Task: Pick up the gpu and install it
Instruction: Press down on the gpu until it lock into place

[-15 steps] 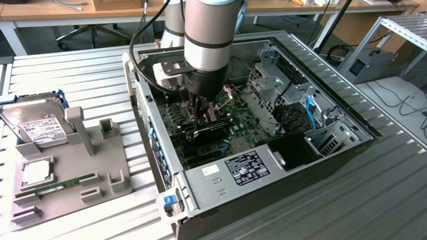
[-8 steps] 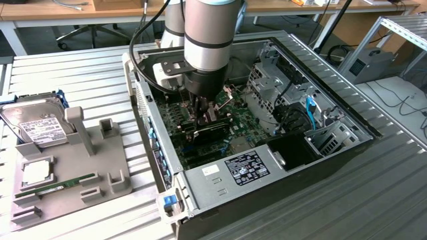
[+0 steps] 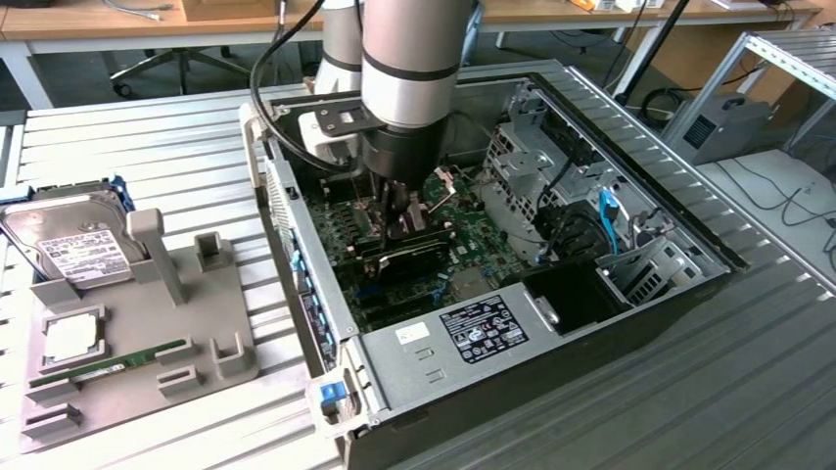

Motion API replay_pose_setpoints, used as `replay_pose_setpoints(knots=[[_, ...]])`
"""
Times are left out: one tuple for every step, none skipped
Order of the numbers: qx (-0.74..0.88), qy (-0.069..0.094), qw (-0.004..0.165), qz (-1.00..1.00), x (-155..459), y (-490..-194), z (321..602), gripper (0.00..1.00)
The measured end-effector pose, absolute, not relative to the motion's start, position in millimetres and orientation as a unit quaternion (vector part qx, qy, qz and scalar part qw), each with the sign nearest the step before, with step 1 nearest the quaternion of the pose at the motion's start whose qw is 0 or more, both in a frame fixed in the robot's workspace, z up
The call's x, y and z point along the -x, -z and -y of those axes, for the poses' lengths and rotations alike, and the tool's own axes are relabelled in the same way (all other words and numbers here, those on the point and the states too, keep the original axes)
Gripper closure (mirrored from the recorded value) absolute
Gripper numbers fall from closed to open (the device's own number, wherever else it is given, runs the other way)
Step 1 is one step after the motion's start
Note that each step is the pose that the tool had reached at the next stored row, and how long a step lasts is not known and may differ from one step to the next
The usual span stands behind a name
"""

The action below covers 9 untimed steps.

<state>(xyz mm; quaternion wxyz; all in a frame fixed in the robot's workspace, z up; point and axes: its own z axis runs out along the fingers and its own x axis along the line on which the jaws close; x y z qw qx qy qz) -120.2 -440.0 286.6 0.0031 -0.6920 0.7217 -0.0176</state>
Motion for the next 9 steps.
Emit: replay_pose_setpoints(knots=[[0.692, 0.018, 0.003, -0.722, 120.2, -288.8, 440.0, 0.89], [0.692, 0.018, 0.003, -0.722, 120.2, -292.6, 440.0, 0.89], [0.692, 0.018, 0.003, -0.722, 120.2, -295.4, 440.0, 0.89], [0.692, 0.018, 0.003, -0.722, 120.2, -297.5, 440.0, 0.89], [0.692, 0.018, 0.003, -0.722, 120.2, -298.2, 440.0, 0.89], [0.692, 0.018, 0.003, -0.722, 120.2, -298.1, 440.0, 0.89], [0.692, 0.018, 0.003, -0.722, 120.2, -298.1, 440.0, 0.89], [0.692, 0.018, 0.003, -0.722, 120.2, -298.1, 440.0, 0.89], [0.692, 0.018, 0.003, -0.722, 120.2, -298.1, 440.0, 0.89]])
